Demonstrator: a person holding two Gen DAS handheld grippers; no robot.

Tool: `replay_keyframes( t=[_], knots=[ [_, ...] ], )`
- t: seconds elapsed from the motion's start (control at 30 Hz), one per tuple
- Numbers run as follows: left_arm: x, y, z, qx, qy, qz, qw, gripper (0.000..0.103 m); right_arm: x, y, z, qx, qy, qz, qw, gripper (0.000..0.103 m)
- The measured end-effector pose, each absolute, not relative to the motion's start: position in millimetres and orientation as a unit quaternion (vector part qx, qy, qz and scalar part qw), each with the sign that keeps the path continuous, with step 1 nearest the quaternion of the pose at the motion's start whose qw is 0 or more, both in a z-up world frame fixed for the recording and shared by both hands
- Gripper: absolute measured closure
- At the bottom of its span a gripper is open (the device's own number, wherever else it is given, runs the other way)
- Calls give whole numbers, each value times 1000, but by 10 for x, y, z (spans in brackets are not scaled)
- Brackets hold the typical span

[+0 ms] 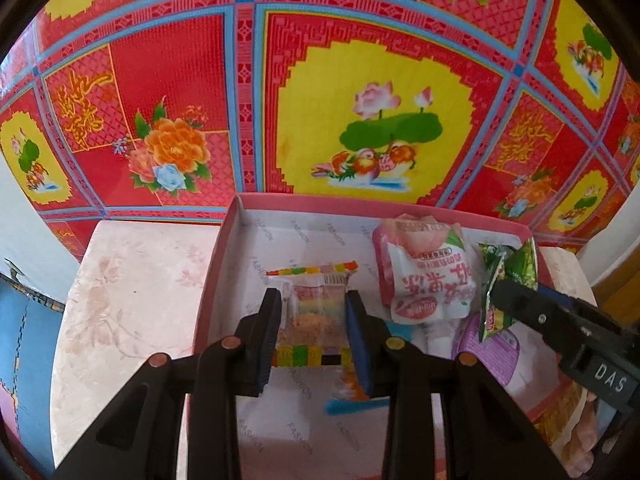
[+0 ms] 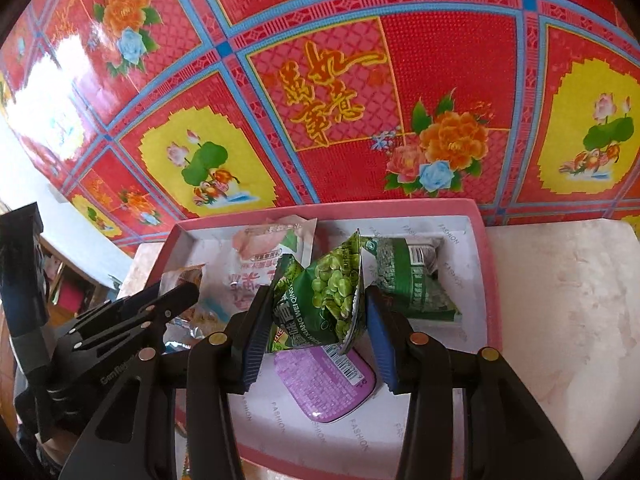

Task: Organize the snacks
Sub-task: 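Lower both snacks into the tray and open both grippers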

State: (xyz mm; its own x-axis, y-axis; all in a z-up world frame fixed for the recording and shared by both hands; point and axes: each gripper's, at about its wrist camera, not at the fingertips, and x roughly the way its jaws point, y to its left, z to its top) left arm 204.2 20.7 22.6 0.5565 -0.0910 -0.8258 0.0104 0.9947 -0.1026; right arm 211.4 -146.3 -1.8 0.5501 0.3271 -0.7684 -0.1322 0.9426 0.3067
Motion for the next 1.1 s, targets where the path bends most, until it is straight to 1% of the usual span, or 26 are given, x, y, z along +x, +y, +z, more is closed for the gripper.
replay_keyframes(
  t=[0.27,0.33,0.5,0.63,1.1],
  knots=[
    [2122,189,168,-44,478,-23,877,69,2194,-1486,-40,118,461,132,869,55],
    [2129,169,171,-42,481,-24,876,65,2191,-1476,-48,118,461,134,869,55],
    [2032,108,246,-33,479,-24,877,60,2158,-1502,-45,129,464,138,866,54],
    [1977,72,311,-28,476,-25,879,56,2088,-1552,14,132,454,140,870,48],
    [1664,-18,574,-29,465,-34,884,55,1759,-1713,181,122,444,137,877,48]
  ],
)
